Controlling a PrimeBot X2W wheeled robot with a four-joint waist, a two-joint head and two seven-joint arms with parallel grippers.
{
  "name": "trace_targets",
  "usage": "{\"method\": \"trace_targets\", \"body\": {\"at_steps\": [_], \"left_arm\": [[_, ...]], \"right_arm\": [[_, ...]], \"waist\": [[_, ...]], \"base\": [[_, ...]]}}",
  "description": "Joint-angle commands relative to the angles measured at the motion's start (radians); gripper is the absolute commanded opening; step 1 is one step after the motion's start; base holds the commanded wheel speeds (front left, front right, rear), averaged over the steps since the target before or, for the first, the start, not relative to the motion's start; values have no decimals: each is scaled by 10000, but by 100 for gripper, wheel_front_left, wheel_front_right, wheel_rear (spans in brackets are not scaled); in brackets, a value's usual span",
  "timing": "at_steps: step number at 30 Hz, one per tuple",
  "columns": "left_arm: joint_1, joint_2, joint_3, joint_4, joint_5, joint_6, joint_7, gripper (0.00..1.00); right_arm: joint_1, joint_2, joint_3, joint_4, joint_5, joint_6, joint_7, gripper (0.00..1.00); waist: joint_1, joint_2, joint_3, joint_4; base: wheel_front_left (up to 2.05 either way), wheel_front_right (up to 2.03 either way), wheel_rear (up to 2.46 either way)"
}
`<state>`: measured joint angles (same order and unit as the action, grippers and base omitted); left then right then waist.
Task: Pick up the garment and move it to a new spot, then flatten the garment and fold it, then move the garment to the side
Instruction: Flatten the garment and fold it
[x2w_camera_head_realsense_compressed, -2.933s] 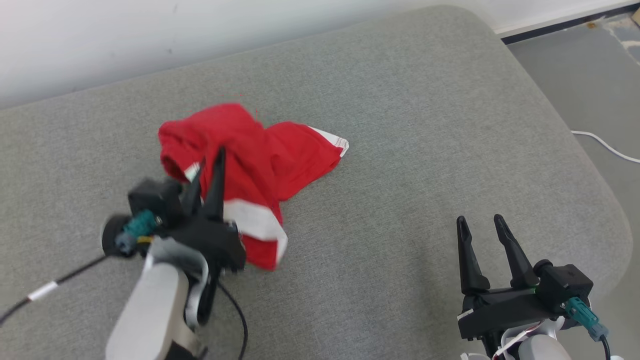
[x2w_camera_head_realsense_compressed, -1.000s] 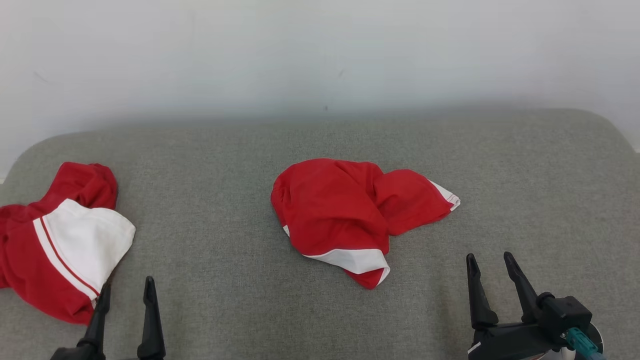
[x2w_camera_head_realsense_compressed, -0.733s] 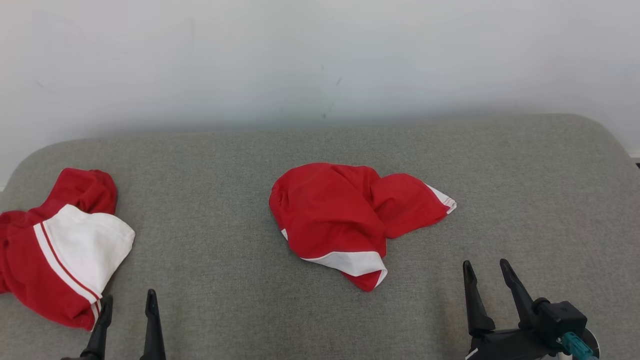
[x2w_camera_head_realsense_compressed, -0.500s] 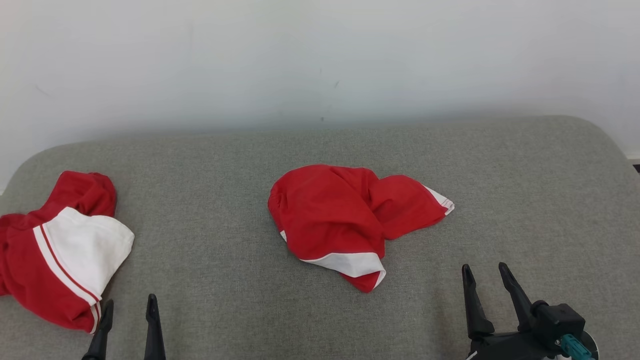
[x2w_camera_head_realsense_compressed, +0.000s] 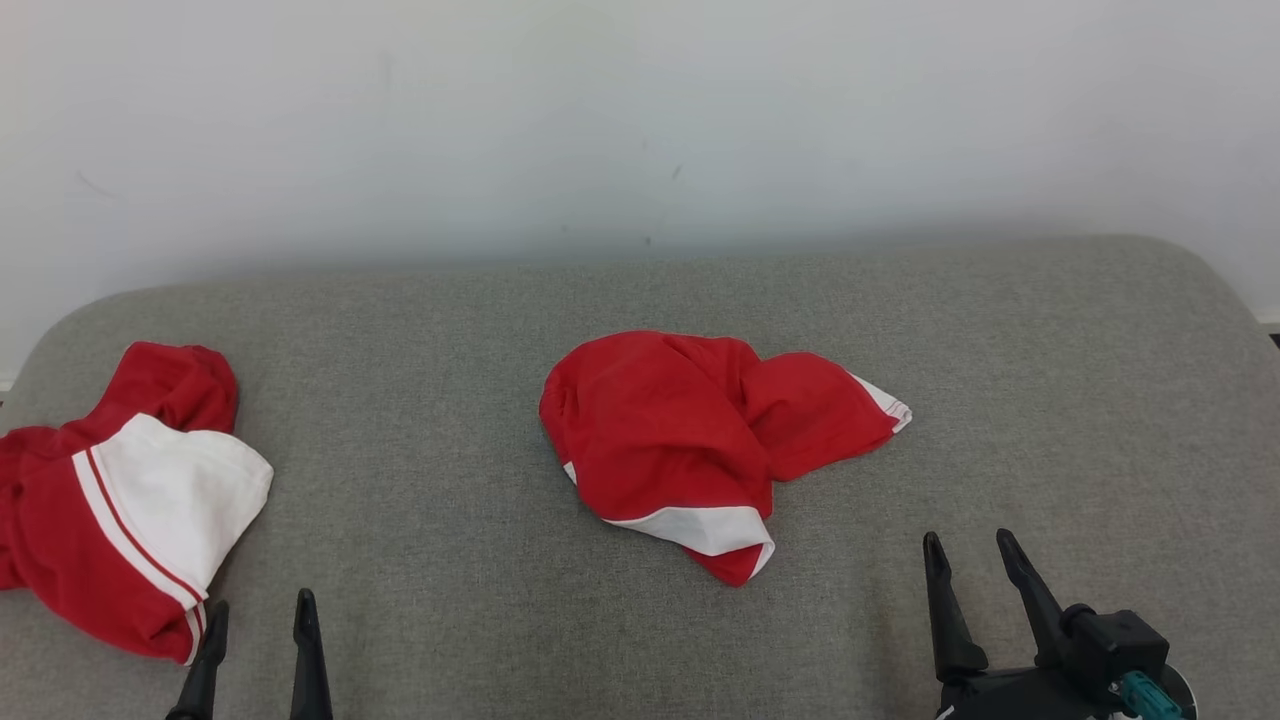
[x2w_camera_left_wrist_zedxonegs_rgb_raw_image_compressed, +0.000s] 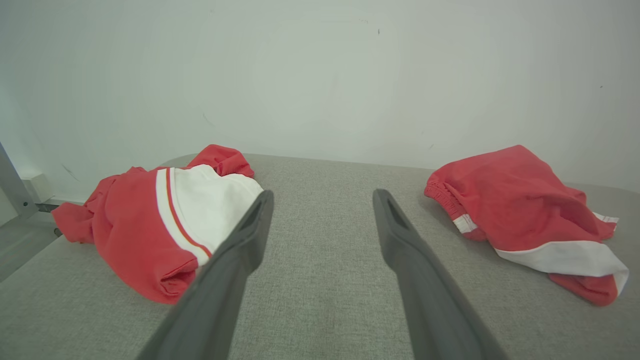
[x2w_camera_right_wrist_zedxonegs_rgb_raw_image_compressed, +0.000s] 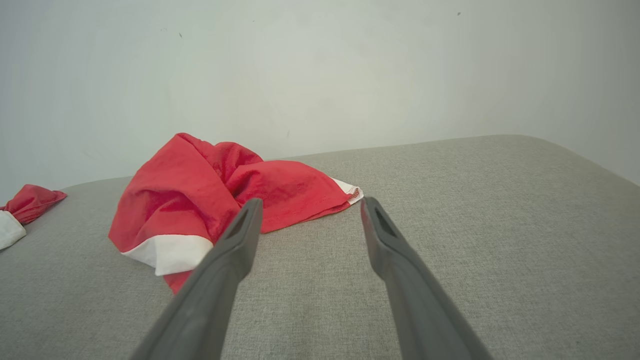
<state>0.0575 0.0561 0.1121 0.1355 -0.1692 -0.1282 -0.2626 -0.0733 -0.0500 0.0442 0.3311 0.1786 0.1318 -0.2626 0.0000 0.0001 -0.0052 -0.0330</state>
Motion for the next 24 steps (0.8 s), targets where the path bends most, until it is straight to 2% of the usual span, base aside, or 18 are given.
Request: {"method": "trace_targets", "body": {"at_steps": [1,13,24], "left_arm": [[79,-18,29,-26,86,-19,-34,100],[-271,-4,-36,64,194,-28,-34,100],[-2253,641,-873,720,34,-19,-34,100]], "right_arm": [[97,-8,3,-21,-34,-22,33,100],[-46,-8,125,50,32,-22,17,100],[-413,-8,315,86,217,-22,-11,100]], "waist": [[0,-1,2,9],[0,-1,84,-97],[0,-1,815,-1273]], "base": [[0,0,0],[0,0,0],[0,0,0]]}}
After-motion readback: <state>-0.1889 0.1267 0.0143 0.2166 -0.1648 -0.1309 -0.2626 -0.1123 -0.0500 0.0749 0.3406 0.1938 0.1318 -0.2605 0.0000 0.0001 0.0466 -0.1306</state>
